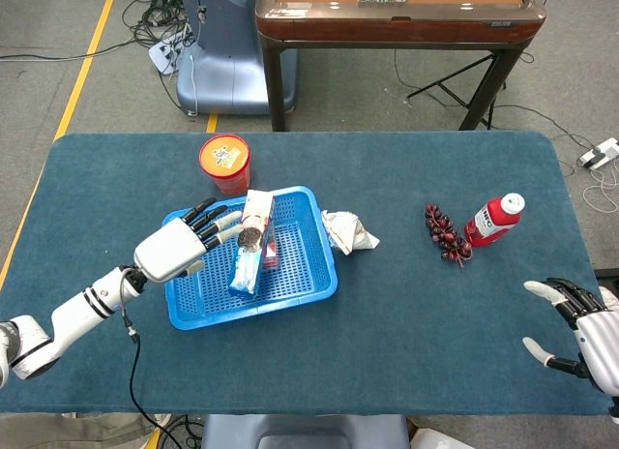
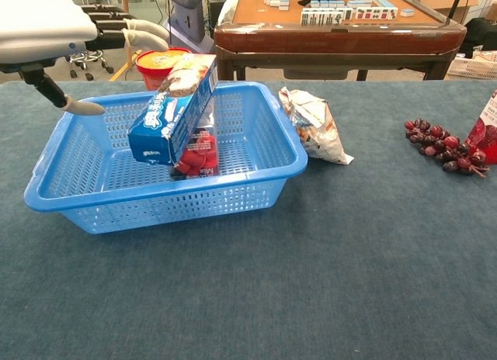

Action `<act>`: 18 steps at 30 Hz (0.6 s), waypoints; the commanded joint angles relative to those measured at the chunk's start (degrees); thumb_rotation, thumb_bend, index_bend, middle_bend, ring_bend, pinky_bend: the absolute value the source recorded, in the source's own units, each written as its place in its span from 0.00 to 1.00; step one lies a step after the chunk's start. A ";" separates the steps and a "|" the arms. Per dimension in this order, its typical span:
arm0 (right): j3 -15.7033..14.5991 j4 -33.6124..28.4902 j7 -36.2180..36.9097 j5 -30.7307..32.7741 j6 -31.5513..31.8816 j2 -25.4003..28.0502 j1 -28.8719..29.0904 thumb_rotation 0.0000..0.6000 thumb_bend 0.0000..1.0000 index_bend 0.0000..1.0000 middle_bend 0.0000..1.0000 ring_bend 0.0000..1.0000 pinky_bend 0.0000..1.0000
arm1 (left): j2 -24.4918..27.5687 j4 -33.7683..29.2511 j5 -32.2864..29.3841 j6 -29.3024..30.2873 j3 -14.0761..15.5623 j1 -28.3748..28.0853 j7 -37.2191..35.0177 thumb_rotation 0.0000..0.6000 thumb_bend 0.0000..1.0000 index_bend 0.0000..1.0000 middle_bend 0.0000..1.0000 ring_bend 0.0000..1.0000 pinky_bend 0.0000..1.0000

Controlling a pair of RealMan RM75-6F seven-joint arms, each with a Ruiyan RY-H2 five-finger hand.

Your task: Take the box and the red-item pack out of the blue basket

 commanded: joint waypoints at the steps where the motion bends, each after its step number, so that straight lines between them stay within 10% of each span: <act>1: -0.08 0.06 0.21 0.07 -0.02 0.05 -0.06 1.00 0.19 0.21 0.26 0.17 0.24 | -0.16 -0.31 1.20 -1.44 0.52 -2.17 3.72 1.00 0.29 0.04 0.01 0.01 0.00; 18: -0.14 1.01 1.43 1.14 -0.73 -0.27 -0.08 1.00 0.19 0.21 0.26 0.17 0.24 | -1.70 1.52 3.92 -5.62 2.30 -8.48 18.20 1.00 0.29 0.02 0.00 0.01 0.00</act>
